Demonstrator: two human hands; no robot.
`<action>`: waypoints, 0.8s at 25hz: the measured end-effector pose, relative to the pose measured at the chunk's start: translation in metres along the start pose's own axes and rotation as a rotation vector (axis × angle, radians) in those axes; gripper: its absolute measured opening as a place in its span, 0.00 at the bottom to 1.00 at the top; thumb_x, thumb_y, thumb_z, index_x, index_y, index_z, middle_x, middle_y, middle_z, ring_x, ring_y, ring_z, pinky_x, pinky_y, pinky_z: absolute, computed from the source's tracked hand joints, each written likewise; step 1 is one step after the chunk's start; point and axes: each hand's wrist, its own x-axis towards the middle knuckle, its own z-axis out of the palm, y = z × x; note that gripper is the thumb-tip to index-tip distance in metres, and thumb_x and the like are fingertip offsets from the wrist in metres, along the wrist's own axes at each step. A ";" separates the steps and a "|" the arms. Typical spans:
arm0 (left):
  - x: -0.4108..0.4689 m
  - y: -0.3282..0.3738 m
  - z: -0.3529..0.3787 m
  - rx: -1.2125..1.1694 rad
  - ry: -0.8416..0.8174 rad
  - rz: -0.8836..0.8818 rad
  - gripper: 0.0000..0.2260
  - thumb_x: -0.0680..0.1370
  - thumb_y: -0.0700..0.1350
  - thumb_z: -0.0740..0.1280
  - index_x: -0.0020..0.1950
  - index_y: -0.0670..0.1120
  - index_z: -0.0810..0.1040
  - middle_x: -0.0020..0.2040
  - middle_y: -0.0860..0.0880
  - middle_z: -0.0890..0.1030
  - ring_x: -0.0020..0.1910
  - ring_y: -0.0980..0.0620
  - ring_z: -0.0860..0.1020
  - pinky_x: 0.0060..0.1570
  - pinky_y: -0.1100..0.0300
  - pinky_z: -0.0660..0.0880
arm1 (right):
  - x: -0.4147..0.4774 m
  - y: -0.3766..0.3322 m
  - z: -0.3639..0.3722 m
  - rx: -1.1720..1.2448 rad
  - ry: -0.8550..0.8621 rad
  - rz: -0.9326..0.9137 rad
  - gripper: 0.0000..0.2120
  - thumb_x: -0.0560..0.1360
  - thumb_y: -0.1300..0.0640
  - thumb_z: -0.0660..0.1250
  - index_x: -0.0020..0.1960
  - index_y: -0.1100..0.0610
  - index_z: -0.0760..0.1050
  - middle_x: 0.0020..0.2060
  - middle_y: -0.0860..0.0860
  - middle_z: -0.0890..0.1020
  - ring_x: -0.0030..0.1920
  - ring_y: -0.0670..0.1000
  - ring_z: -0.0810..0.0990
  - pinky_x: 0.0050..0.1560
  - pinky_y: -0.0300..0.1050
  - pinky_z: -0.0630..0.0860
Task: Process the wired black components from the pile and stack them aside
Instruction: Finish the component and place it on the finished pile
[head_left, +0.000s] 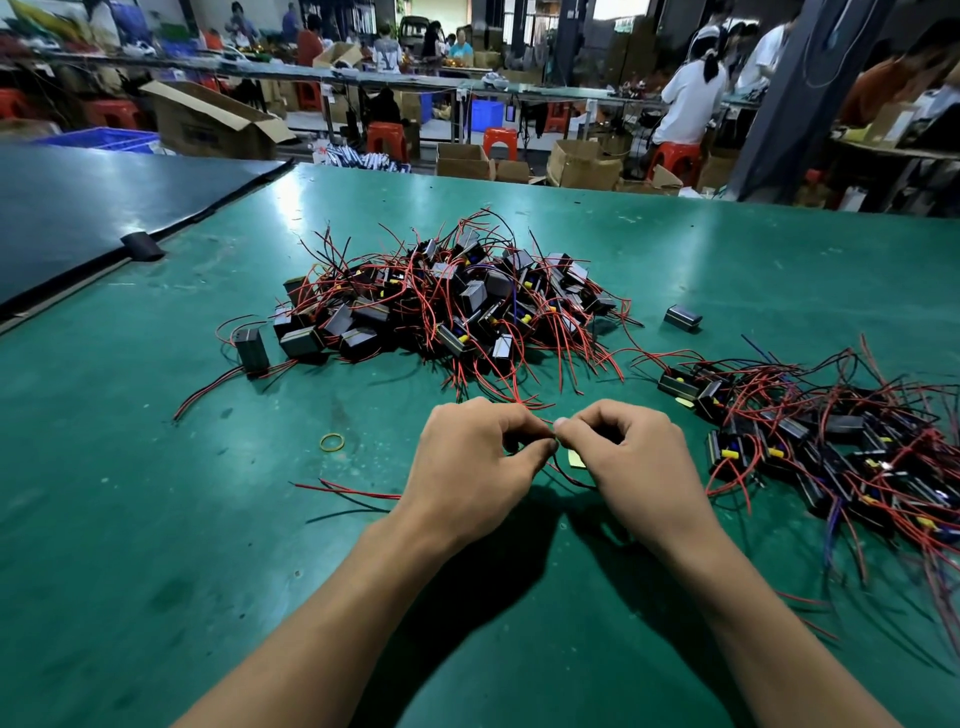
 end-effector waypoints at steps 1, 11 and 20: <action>0.000 0.001 0.000 0.011 0.001 0.007 0.07 0.70 0.52 0.71 0.44 0.53 0.86 0.37 0.55 0.84 0.38 0.58 0.79 0.44 0.59 0.76 | 0.001 0.000 -0.001 -0.011 -0.004 0.026 0.13 0.73 0.55 0.72 0.31 0.57 0.78 0.21 0.43 0.73 0.24 0.41 0.68 0.28 0.32 0.65; 0.006 -0.004 -0.005 -0.138 -0.089 -0.174 0.02 0.72 0.45 0.76 0.42 0.48 0.87 0.30 0.58 0.81 0.30 0.64 0.76 0.37 0.70 0.72 | 0.004 0.006 -0.024 0.118 -0.291 -0.080 0.02 0.74 0.53 0.75 0.44 0.50 0.85 0.35 0.46 0.85 0.33 0.42 0.78 0.35 0.37 0.73; 0.008 -0.003 -0.009 -0.178 -0.147 -0.185 0.01 0.72 0.43 0.76 0.42 0.46 0.87 0.29 0.53 0.80 0.30 0.61 0.73 0.35 0.65 0.71 | 0.005 0.014 -0.019 -0.088 -0.185 -0.483 0.08 0.71 0.60 0.78 0.46 0.48 0.84 0.38 0.39 0.84 0.35 0.40 0.79 0.37 0.28 0.70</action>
